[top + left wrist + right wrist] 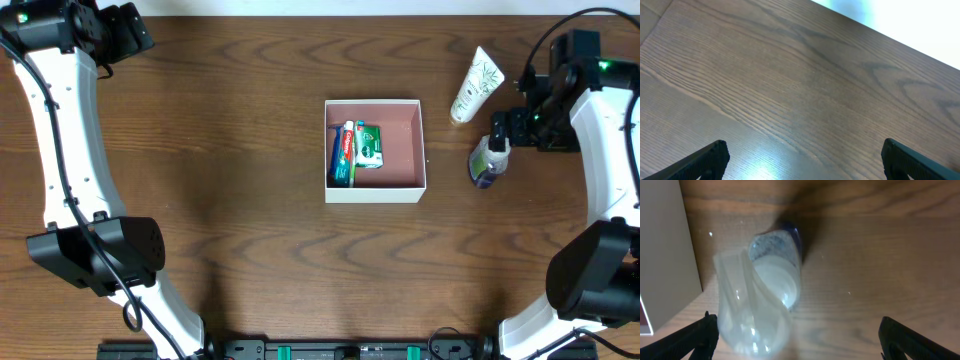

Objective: Pack container
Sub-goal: 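Lower right gripper and grasp the foam pump bottle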

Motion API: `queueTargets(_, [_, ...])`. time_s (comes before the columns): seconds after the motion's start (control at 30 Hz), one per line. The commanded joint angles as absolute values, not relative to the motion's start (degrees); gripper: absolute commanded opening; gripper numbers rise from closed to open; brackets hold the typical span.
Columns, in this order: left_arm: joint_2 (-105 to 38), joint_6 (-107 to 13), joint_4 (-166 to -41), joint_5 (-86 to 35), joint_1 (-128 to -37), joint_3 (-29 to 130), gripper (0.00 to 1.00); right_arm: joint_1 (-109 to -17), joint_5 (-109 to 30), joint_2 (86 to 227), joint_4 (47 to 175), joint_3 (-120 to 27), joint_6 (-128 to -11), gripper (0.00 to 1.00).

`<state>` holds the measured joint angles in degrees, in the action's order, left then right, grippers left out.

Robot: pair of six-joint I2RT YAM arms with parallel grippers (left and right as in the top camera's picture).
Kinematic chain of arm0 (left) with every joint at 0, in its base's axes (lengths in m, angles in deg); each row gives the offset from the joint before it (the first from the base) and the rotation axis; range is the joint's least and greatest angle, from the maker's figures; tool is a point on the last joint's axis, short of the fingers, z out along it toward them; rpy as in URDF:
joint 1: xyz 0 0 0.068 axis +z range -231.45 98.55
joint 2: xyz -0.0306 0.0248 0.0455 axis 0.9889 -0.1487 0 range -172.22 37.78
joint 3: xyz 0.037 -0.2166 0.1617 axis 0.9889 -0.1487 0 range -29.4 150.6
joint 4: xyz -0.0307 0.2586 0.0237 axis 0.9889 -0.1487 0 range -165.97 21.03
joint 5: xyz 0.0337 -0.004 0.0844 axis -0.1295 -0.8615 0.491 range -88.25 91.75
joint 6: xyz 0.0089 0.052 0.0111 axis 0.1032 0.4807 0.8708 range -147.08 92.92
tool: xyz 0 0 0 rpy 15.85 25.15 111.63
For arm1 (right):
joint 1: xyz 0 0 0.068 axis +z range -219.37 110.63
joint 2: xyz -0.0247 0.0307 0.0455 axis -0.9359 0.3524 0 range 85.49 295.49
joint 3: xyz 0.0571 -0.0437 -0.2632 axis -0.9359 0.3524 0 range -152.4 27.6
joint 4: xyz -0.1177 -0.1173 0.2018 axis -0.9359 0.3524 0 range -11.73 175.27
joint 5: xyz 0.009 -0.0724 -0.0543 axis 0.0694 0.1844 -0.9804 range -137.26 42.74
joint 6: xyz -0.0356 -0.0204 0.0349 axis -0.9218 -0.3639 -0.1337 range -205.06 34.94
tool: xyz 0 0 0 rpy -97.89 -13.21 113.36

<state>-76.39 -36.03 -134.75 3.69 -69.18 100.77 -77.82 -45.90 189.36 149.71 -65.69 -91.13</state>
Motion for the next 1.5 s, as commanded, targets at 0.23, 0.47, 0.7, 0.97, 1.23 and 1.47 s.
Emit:
queueTargets(0.23, [-76.7,-35.7,-134.9,4.4,-69.0,100.8,0.98,-78.1,-43.8,189.4,145.7,-65.1,-85.6,0.99])
queueTargets(0.47, [-76.7,-35.7,-134.9,4.4,-69.0,100.8,0.98,-78.1,-43.8,189.4,145.2,-64.4,-83.0,0.99])
queueTargets(0.7, [-76.7,-35.7,-134.9,4.4,-69.0,100.8,0.98,-78.0,-42.3,189.4,145.2,-63.2,-82.0,0.90])
queueTargets(0.97, [-76.7,-35.7,-134.9,4.4,-69.0,100.8,0.98,-78.0,-42.3,189.4,143.9,-61.2,-80.1,0.65])
queueTargets(1.23, [-76.7,-35.7,-134.9,4.4,-69.0,100.8,0.98,-78.1,-43.0,189.4,143.5,-61.2,-77.2,0.54])
queueTargets(1.47, [-76.7,-35.7,-134.9,4.4,-69.0,100.8,0.98,-78.0,-43.2,189.4,143.3,-61.2,-75.2,0.43])
